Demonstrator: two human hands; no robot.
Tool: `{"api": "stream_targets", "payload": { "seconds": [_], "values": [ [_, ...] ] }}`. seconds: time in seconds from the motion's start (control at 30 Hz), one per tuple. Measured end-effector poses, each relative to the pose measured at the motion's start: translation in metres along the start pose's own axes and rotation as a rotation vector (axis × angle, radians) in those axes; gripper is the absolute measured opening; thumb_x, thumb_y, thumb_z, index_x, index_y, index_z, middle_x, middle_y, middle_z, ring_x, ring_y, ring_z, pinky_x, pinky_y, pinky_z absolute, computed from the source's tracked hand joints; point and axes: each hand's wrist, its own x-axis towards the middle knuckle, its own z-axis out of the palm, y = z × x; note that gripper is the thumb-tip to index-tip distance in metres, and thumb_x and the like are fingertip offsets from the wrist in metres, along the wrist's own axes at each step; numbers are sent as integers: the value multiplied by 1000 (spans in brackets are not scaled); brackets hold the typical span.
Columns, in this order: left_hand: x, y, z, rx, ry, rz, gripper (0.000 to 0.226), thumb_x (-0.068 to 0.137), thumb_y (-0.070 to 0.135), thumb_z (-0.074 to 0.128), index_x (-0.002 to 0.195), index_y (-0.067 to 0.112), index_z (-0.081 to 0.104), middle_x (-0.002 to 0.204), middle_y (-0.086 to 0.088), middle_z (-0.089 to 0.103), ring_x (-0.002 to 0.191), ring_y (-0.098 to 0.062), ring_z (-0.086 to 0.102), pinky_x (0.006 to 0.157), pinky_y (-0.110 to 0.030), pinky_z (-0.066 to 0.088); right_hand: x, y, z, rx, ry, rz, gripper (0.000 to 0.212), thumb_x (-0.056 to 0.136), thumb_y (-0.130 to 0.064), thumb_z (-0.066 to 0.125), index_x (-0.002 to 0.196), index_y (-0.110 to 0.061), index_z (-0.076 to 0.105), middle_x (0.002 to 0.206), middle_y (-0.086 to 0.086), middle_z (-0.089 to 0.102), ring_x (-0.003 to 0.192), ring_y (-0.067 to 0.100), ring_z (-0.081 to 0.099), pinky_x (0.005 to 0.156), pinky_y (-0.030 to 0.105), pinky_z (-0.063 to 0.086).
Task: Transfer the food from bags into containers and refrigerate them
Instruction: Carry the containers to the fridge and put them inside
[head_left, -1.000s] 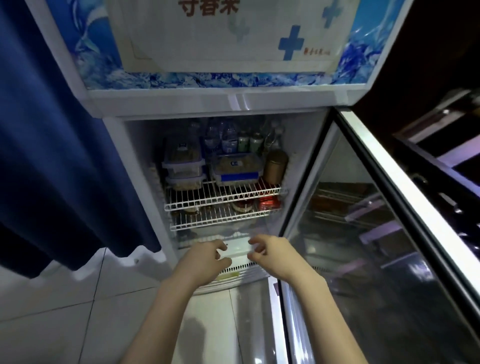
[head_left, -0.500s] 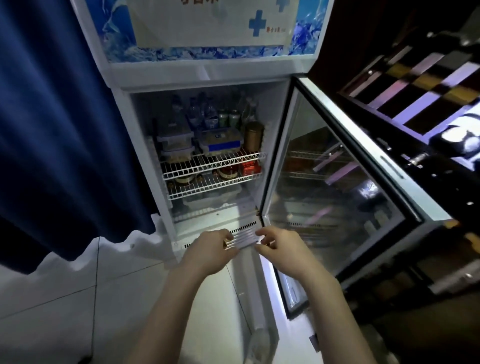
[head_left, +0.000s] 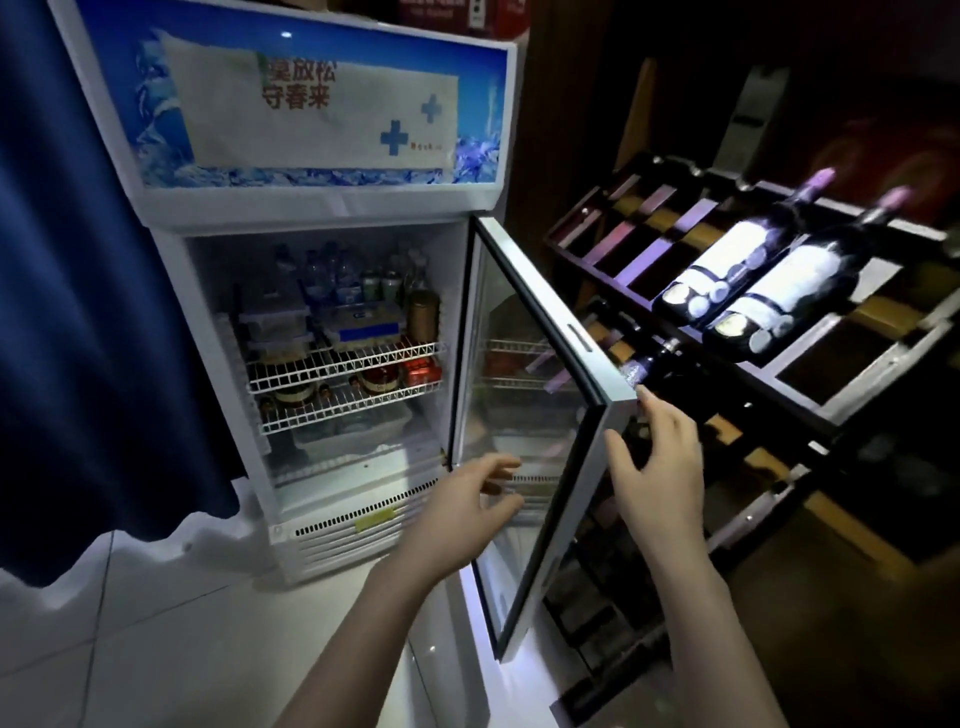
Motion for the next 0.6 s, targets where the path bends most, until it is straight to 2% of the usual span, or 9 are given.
{"api": "stream_targets", "payload": {
  "seconds": [0.1,0.2,0.33,0.43,0.53,0.6],
  "values": [
    [6,23,21,-1,27,46,44,93,24,59,135,29,50,134,10,54,117,-5,54,97,-24,45,21,18,-9,177,-188,32,52,94,-20,56,144,-22,41,141,-3,44,124,4,42,105,26,35],
    [3,36,35,-34,72,44,49,94,23,58,141,30,45,140,10,49,124,-7,51,101,-27,43,26,27,-11,285,-225,41,48,93,-14,54,140,-22,47,134,-9,49,124,9,49,104,29,41],
    [-5,36,40,-66,187,42,52,94,27,57,142,36,41,141,16,46,125,-1,46,104,-29,43,18,25,-5,331,-250,-8,49,92,-8,53,138,-25,49,124,-13,52,112,3,53,96,24,44],
    [-14,25,39,-105,266,13,50,94,29,57,141,39,42,138,17,47,125,3,44,104,-30,45,9,14,12,334,-287,-124,54,90,-2,53,138,-27,49,121,-14,52,110,-1,53,94,30,50],
    [-20,8,34,-90,328,-18,52,93,29,58,142,39,41,136,20,47,124,4,44,106,-34,45,3,-3,38,379,-386,-216,58,88,6,48,136,-27,51,116,-9,52,108,4,55,94,31,52],
    [-23,-6,23,-106,383,-53,56,92,26,59,143,39,39,135,18,48,123,4,46,100,-30,50,0,-20,58,408,-484,-264,61,87,7,45,137,-29,51,118,-8,51,113,5,54,95,29,51]
  ]
}}
